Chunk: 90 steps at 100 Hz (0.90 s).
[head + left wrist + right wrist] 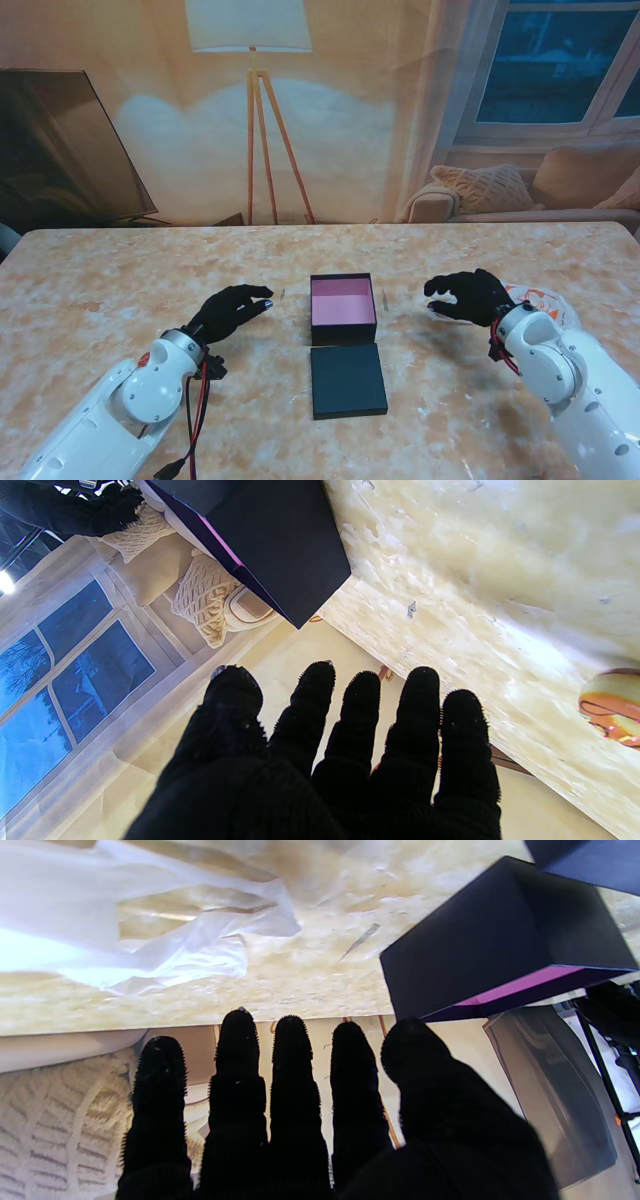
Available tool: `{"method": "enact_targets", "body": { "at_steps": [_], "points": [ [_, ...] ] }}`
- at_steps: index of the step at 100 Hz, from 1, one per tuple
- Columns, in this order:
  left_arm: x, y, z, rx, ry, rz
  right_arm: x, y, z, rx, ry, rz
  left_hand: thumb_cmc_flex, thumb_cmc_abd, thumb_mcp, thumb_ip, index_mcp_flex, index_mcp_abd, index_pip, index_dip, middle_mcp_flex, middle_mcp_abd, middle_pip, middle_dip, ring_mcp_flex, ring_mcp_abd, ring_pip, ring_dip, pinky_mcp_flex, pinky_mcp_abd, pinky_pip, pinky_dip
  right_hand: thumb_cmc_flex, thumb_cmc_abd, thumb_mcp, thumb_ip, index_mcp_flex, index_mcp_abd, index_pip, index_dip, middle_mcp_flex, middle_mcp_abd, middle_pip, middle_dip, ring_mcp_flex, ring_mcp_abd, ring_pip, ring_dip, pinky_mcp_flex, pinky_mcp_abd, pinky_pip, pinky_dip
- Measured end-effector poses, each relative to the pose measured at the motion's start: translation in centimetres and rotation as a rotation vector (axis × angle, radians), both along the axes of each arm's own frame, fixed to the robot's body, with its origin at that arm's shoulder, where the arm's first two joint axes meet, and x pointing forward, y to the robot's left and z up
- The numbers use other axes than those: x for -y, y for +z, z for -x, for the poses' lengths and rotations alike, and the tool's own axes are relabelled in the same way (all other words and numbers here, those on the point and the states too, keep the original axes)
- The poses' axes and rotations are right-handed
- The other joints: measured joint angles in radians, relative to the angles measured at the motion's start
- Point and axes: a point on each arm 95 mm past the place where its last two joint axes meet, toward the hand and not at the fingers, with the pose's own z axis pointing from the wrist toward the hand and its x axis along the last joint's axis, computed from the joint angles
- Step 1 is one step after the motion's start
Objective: Pack mini donuts into a plastic bag, tie the opening and put the bag into the gift box
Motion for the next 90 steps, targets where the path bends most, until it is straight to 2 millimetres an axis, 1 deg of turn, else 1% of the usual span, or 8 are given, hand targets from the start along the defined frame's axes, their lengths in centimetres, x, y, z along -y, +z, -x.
{"method": "enact_targets", "body": {
  "at_steps": [10, 20, 30, 36, 51, 64, 73, 90],
  "points": [
    [0.0, 0.0, 0.0, 0.0, 0.0, 0.0, 0.4, 0.0, -0.4, 0.022, 0.004, 0.044, 0.0, 0.0, 0.0, 0.0, 0.0, 0.0, 0.0, 0.0, 0.0, 0.0, 0.0, 0.0, 0.0, 0.0, 0.0, 0.0, 0.0, 0.0, 0.0, 0.0, -0.025, -0.021, 0.049, 0.0, -0.025, -0.009, -0.035, 0.028, -0.05, -0.009, -0.039, -0.024, -0.049, -0.002, -0.034, -0.023, -0.028, -0.019, -0.018, -0.018],
    [0.0, -0.1, 0.0, -0.011, 0.005, -0.004, 0.7, -0.1, -0.8, 0.03, 0.01, 0.1, 0.0, 0.0, 0.0, 0.0, 0.0, -0.001, 0.0, 0.0, 0.0, 0.0, 0.0, 0.0, 0.0, 0.0, 0.0, 0.0, 0.0, 0.0, 0.0, 0.0, -0.054, -0.07, 0.104, 0.0, -0.039, -0.011, -0.044, 0.039, -0.082, -0.01, -0.037, -0.035, -0.083, -0.002, -0.055, -0.042, -0.048, -0.034, -0.032, -0.039],
    [0.2, -0.1, -0.1, -0.017, 0.008, -0.006, 1.1, -0.2, -1.2, 0.052, 0.015, 0.16, 0.0, 0.0, 0.0, 0.0, 0.0, -0.001, 0.0, 0.0, 0.0, 0.0, 0.0, 0.0, 0.0, 0.0, 0.0, 0.0, 0.0, 0.0, 0.0, 0.0, -0.064, -0.073, 0.139, 0.0, -0.051, -0.011, -0.057, 0.04, -0.096, -0.01, -0.037, -0.039, -0.094, -0.002, -0.066, -0.048, -0.061, -0.046, -0.037, -0.052],
    [0.2, -0.1, -0.1, -0.017, 0.008, -0.006, 1.3, -0.3, -1.4, 0.051, 0.015, 0.178, 0.0, 0.0, 0.0, 0.0, 0.0, -0.001, 0.0, 0.0, 0.0, 0.0, 0.0, 0.0, 0.0, 0.0, 0.0, 0.0, 0.0, 0.0, 0.0, 0.0, -0.09, -0.097, 0.163, 0.0, -0.06, -0.011, -0.063, 0.04, -0.112, -0.01, -0.045, -0.048, -0.095, -0.002, -0.066, -0.059, -0.063, -0.049, -0.044, -0.061],
    [0.2, -0.1, -0.1, -0.018, 0.008, -0.006, 1.8, -0.7, -1.8, 0.037, 0.007, 0.21, 0.0, 0.0, 0.0, 0.0, 0.0, -0.001, 0.0, 0.0, 0.0, 0.0, 0.0, 0.0, 0.0, 0.0, 0.0, 0.0, -0.001, 0.0, 0.0, 0.0, -0.092, -0.141, 0.199, 0.0, -0.085, -0.007, -0.081, 0.04, -0.139, -0.011, -0.041, -0.05, -0.116, -0.002, -0.067, -0.061, -0.064, -0.062, -0.055, -0.072],
    [0.2, -0.1, -0.1, -0.02, 0.01, -0.006, 2.2, -1.2, -2.2, 0.032, -0.005, 0.245, 0.0, 0.0, 0.0, 0.0, 0.0, -0.001, 0.0, 0.0, 0.0, 0.0, 0.0, 0.0, 0.0, 0.0, 0.0, 0.001, -0.001, 0.0, 0.0, 0.0, -0.092, -0.147, 0.223, 0.0, -0.087, -0.001, -0.081, 0.04, -0.139, -0.011, -0.037, -0.051, -0.117, -0.002, -0.067, -0.07, -0.064, -0.068, -0.058, -0.074],
    [0.2, -0.1, -0.1, -0.022, 0.011, -0.007, 2.5, -1.4, -2.3, 0.044, -0.005, 0.301, 0.0, 0.0, 0.0, 0.0, 0.0, -0.001, 0.0, 0.0, 0.0, 0.0, 0.0, 0.0, 0.0, 0.0, 0.0, 0.001, -0.001, 0.0, 0.0, 0.0, -0.115, -0.186, 0.25, 0.0, -0.09, -0.001, -0.082, 0.04, -0.151, -0.011, -0.036, -0.061, -0.118, -0.002, -0.067, -0.07, -0.064, -0.069, -0.059, -0.082],
    [0.3, -0.1, -0.2, -0.024, 0.01, -0.006, 3.1, -1.7, -2.4, 0.058, -0.009, 0.353, 0.0, 0.0, 0.0, 0.0, 0.0, -0.001, 0.0, 0.0, 0.0, 0.0, 0.0, 0.0, 0.0, 0.0, 0.0, 0.001, -0.001, 0.0, 0.0, 0.0, -0.117, -0.198, 0.275, 0.0, -0.09, -0.001, -0.082, 0.04, -0.151, -0.011, -0.037, -0.062, -0.118, -0.002, -0.067, -0.07, -0.064, -0.07, -0.059, -0.083]
  ]
}}
